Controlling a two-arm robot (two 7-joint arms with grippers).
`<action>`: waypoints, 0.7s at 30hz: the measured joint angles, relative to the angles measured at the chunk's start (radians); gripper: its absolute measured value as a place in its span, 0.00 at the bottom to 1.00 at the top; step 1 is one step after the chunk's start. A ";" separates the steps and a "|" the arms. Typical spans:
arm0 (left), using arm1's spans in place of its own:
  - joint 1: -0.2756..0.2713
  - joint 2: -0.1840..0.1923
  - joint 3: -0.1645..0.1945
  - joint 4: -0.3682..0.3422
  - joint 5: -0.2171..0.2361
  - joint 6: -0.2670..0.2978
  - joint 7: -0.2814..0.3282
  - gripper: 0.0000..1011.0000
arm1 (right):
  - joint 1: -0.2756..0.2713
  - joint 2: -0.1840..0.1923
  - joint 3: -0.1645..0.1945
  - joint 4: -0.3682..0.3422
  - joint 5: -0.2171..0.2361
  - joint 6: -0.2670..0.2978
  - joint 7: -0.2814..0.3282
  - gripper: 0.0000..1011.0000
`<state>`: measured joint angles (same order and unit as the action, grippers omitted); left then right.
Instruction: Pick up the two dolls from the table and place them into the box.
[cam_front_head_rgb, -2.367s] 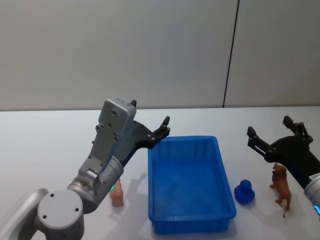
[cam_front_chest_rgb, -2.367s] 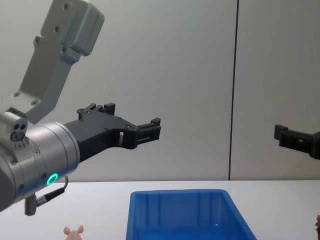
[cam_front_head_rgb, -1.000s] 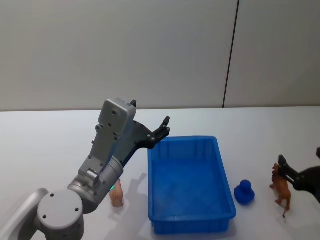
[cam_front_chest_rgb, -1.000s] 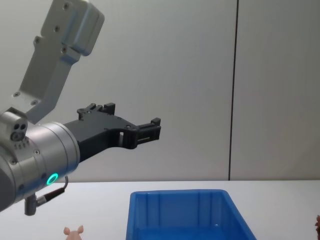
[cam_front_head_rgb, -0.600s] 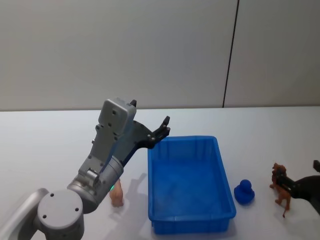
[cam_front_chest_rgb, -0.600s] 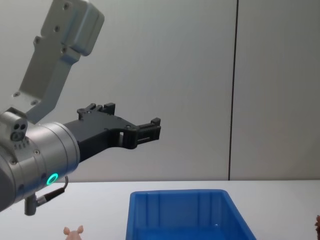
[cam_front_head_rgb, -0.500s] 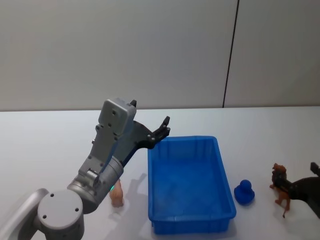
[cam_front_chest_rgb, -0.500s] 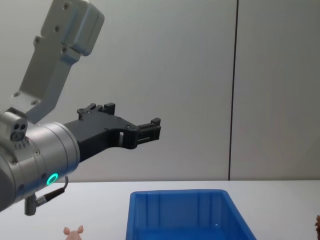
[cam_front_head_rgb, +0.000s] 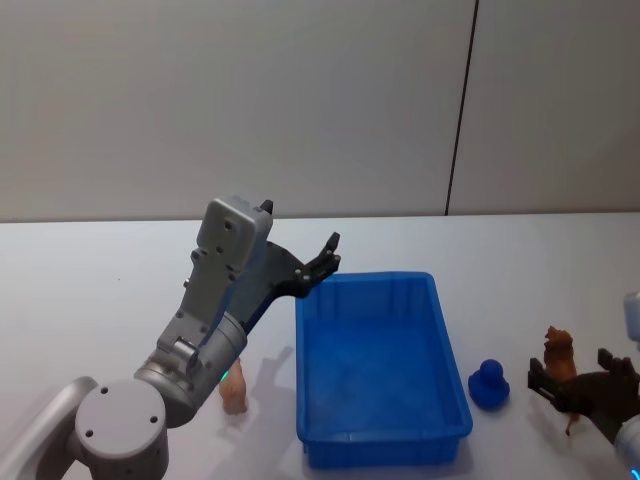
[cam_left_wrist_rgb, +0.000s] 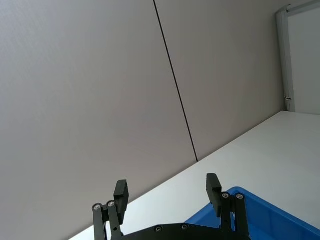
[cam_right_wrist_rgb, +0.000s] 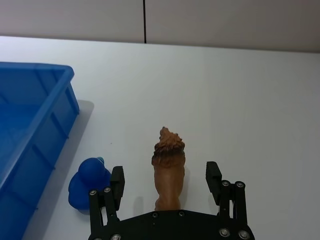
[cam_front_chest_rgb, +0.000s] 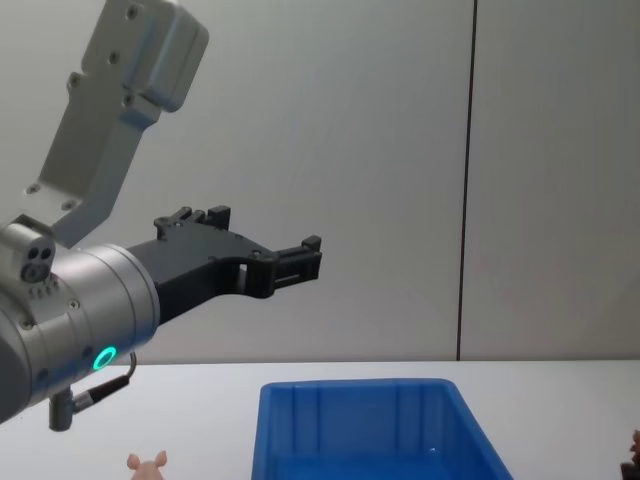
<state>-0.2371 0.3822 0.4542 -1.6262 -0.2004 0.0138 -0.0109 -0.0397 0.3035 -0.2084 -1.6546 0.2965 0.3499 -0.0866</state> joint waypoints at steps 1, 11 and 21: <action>0.000 0.000 0.000 0.000 0.000 0.000 0.000 0.99 | 0.002 -0.002 -0.001 0.005 0.000 0.003 0.000 0.99; 0.000 0.000 0.000 0.000 0.000 0.000 0.000 0.99 | 0.040 -0.034 -0.006 0.074 -0.004 0.024 -0.010 0.99; 0.000 0.000 0.000 0.000 0.000 0.000 0.000 0.99 | 0.066 -0.054 -0.008 0.116 -0.014 0.028 -0.019 0.93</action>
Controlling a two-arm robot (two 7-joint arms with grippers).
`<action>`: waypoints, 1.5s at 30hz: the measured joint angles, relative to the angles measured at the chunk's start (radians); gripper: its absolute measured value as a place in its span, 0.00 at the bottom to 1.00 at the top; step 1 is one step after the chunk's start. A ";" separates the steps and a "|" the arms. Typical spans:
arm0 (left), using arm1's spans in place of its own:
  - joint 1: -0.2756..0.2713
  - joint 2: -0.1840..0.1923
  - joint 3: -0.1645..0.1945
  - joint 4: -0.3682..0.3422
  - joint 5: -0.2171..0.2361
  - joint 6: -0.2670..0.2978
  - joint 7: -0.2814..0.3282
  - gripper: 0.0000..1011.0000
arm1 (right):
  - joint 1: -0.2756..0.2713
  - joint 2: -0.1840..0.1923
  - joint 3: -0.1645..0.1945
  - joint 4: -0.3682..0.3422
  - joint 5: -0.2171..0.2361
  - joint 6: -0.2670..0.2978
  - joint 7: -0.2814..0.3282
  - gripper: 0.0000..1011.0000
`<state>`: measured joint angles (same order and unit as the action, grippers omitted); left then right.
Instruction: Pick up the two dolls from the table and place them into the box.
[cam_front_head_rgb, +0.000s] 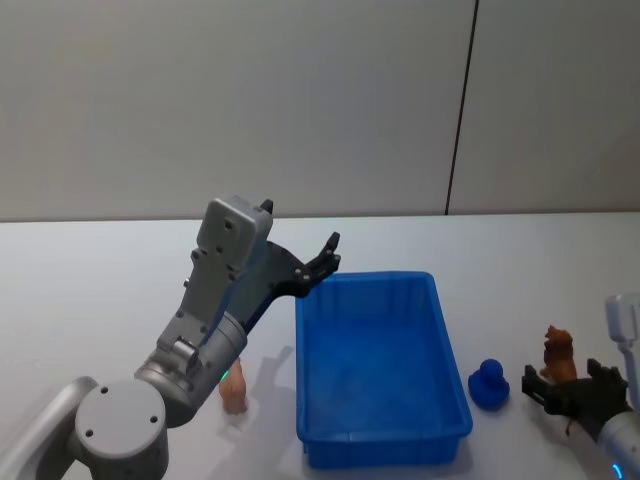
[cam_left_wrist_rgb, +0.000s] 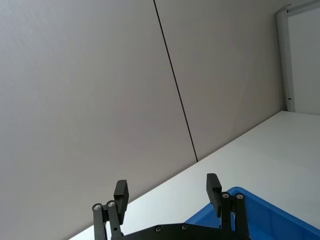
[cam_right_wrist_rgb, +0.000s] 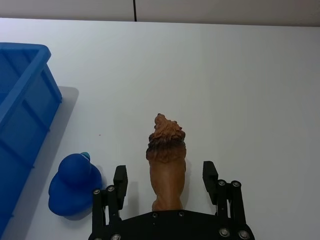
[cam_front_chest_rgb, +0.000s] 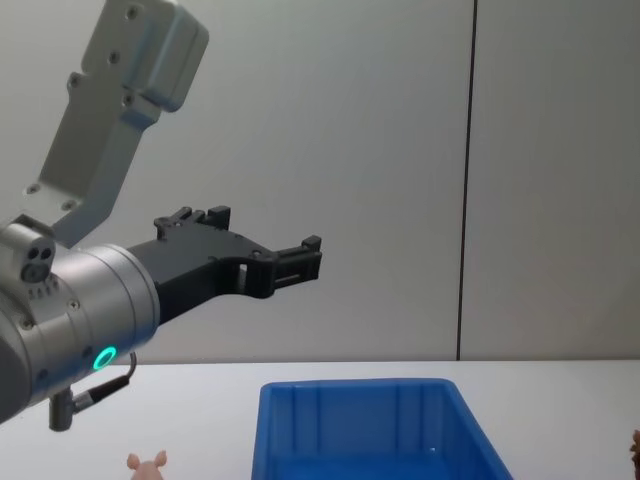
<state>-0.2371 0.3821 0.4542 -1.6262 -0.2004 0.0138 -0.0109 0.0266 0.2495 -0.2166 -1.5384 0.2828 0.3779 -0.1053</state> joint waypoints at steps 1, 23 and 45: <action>0.000 0.000 0.000 0.000 0.000 0.000 0.000 0.99 | 0.001 -0.001 0.000 0.002 0.000 0.000 0.000 0.93; 0.000 0.000 0.000 0.000 0.000 0.000 0.000 0.99 | 0.017 -0.013 -0.001 0.027 -0.007 0.002 -0.005 0.36; 0.000 0.000 0.000 0.000 0.000 0.000 0.000 0.99 | 0.011 -0.007 -0.002 -0.044 -0.070 -0.132 0.048 0.36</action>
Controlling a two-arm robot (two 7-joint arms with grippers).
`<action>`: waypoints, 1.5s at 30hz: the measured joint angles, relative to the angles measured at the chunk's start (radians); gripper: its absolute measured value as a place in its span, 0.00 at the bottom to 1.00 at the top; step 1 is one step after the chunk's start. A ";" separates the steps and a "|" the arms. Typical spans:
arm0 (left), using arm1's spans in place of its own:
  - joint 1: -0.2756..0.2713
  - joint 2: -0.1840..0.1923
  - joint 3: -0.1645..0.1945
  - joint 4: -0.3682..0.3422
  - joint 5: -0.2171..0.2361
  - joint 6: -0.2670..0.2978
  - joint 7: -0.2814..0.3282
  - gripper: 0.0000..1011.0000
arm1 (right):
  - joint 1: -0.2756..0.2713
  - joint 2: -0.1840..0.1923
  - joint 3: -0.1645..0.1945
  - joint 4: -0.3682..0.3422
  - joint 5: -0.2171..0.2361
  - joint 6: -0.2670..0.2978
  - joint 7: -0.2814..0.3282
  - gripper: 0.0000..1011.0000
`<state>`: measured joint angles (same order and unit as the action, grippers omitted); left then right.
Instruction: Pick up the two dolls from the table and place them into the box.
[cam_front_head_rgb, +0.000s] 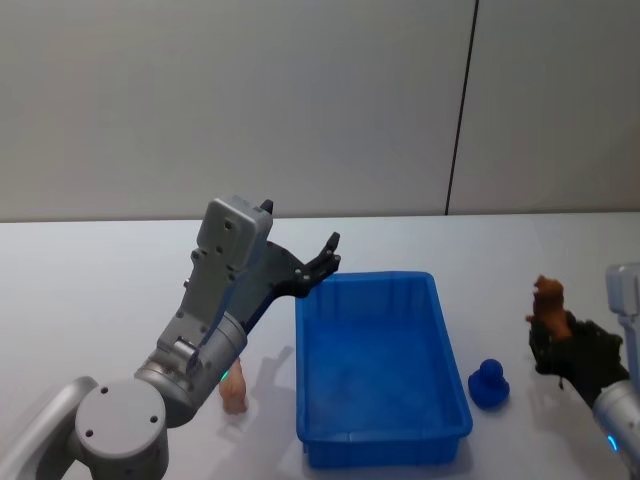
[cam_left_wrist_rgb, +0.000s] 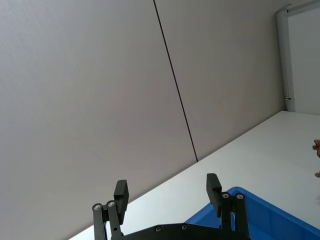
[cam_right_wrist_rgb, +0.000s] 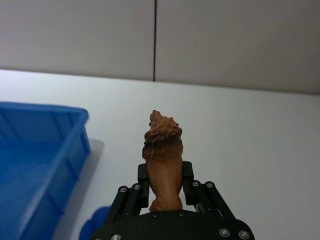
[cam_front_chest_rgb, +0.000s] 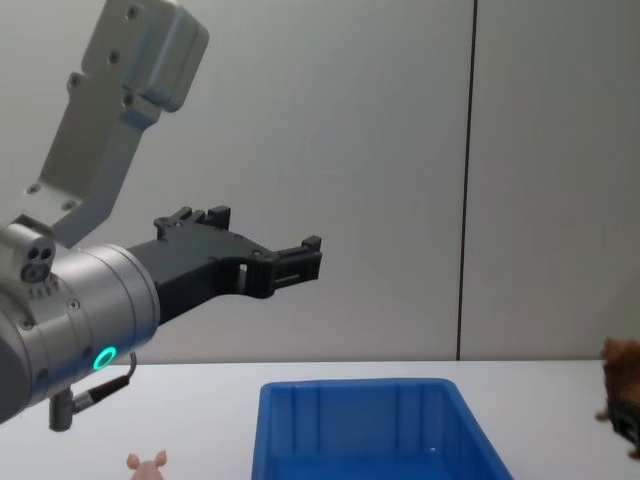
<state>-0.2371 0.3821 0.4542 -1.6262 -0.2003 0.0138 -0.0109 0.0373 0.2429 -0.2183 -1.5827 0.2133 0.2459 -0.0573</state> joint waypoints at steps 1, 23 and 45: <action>0.000 0.000 0.000 0.000 0.000 0.000 0.000 0.99 | 0.000 0.000 0.000 -0.004 -0.002 -0.005 0.005 0.36; 0.000 0.000 0.000 0.000 0.000 0.000 0.000 0.99 | 0.067 -0.037 -0.036 -0.048 -0.032 -0.067 0.238 0.36; 0.000 0.000 0.000 0.000 0.000 0.000 0.000 0.99 | 0.203 -0.135 -0.105 0.094 -0.058 0.092 0.449 0.44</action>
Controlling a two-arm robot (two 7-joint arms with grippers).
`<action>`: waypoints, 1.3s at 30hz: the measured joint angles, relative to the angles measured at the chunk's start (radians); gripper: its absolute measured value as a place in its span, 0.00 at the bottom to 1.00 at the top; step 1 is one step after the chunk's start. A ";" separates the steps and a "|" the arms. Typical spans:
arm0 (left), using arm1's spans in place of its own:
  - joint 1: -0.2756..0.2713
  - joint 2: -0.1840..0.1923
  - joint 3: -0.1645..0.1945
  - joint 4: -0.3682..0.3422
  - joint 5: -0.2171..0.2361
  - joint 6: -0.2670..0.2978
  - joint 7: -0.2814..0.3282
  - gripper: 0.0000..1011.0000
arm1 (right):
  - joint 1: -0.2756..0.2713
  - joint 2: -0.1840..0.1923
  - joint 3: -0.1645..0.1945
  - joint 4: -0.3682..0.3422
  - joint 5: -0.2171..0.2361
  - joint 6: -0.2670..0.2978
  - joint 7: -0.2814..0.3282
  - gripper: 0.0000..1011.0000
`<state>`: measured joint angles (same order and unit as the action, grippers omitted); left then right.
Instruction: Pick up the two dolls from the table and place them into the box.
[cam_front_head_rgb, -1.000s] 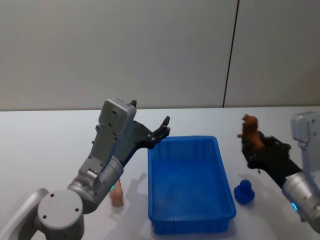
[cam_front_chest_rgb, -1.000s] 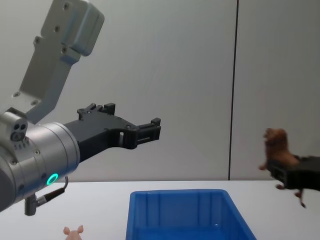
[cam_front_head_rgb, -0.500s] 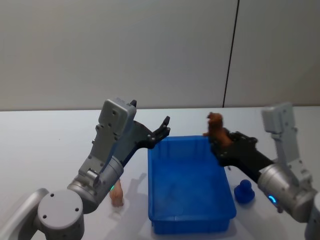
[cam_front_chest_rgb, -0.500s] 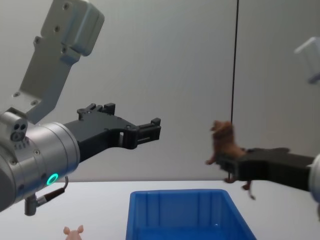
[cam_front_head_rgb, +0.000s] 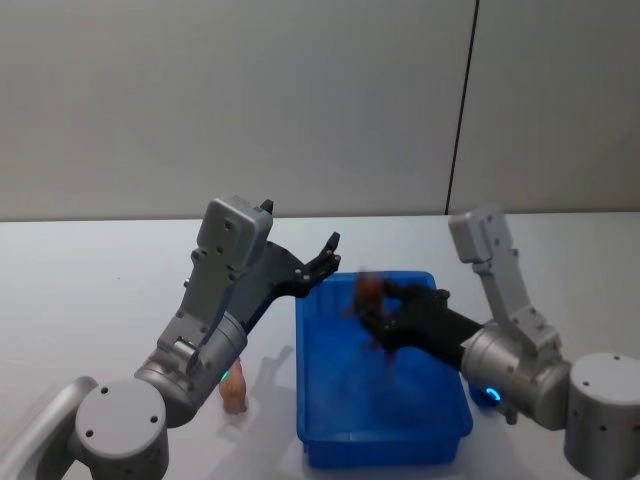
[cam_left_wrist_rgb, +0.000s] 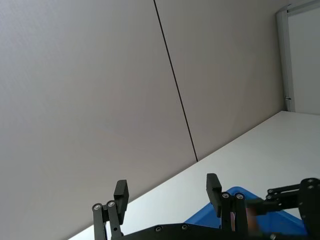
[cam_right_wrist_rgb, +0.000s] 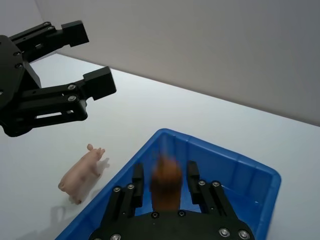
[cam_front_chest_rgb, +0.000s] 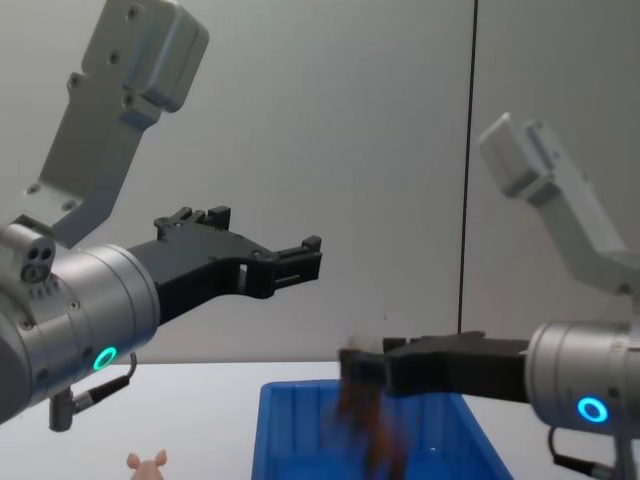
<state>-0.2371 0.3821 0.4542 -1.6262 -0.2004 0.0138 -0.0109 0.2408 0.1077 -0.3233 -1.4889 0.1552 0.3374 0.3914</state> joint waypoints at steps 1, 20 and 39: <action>0.000 0.000 0.000 0.000 0.000 0.000 0.000 0.99 | 0.006 -0.004 -0.003 0.008 -0.002 0.008 0.008 0.50; 0.000 0.000 0.000 0.000 0.000 0.000 0.000 0.99 | 0.041 -0.027 -0.020 0.051 -0.014 0.048 0.047 0.99; 0.000 0.000 0.000 0.000 0.000 0.000 0.000 0.99 | -0.102 0.109 0.064 -0.137 0.045 0.001 -0.059 0.99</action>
<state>-0.2371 0.3821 0.4542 -1.6262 -0.2004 0.0139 -0.0109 0.1388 0.2172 -0.2594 -1.6259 0.1998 0.3380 0.3323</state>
